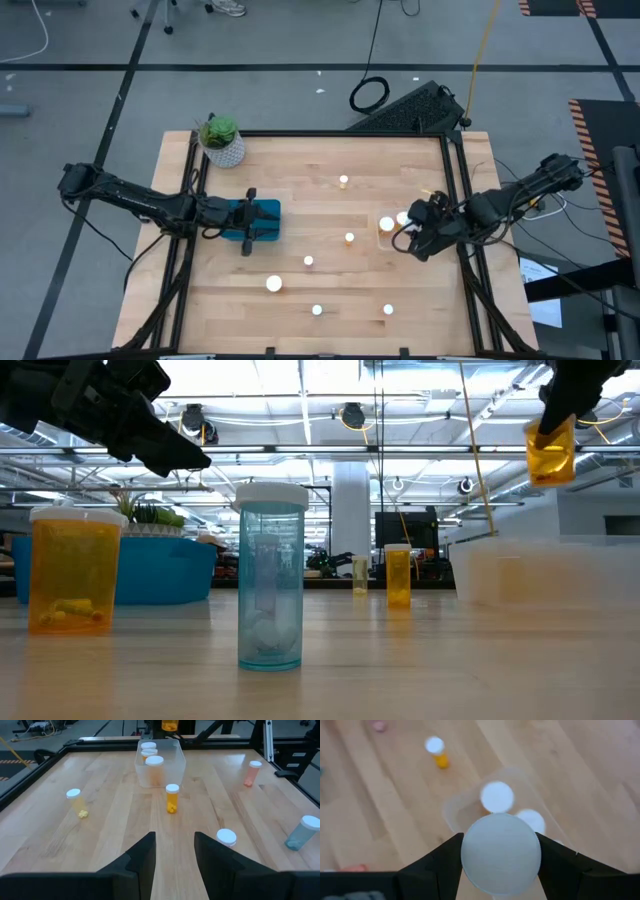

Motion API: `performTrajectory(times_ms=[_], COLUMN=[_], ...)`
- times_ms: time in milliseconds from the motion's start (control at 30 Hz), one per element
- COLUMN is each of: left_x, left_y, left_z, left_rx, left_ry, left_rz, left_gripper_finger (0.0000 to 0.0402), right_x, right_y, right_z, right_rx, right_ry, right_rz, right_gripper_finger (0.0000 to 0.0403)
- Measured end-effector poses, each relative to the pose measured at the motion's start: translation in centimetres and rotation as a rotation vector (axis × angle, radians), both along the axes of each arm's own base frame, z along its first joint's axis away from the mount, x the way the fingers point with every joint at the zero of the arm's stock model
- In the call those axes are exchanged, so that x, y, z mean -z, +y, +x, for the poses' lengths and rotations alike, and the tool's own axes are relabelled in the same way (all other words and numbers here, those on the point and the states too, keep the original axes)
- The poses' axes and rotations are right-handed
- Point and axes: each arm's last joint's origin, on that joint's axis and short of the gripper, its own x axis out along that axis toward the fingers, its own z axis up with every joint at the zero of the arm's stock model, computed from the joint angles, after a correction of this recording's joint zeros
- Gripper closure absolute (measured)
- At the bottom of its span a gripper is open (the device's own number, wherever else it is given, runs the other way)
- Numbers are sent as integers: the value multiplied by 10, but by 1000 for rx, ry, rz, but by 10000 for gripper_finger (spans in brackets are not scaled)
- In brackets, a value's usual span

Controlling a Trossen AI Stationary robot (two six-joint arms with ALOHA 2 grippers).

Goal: Pick and place medicine bottles into bin by pill shape (circle, oval)
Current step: Put the large orange pill bottle into the transparent bin

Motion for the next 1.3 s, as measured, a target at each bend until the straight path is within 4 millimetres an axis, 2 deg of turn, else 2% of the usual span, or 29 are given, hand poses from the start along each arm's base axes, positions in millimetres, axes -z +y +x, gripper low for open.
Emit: performTrajectory(times_ms=[233,567,667,933,1067,1300], left_x=[0,0,0,0,0,0], left_y=[0,0,0,0,0,0], left_z=[0,0,0,0,0,0], left_rx=[0,0,0,2,2,3], left_ry=[-3,-5,-5,-5,-5,-5], left_rz=[-1,0,0,5,6,6], left_gripper_finger=[263,263,263,263,263,263], right_x=[3,4,14,59,65,63], right_y=[-5,-9,-9,-9,-8,-9], right_z=[-11,-13,-14,-15,-14,-16], right_rx=[117,239,275,324,318,311], right_ry=[84,47,56,68,44,38], right_rz=[-15,-56,-56,-30,-16,-4], right_gripper_finger=[193,193,193,193,193,193])
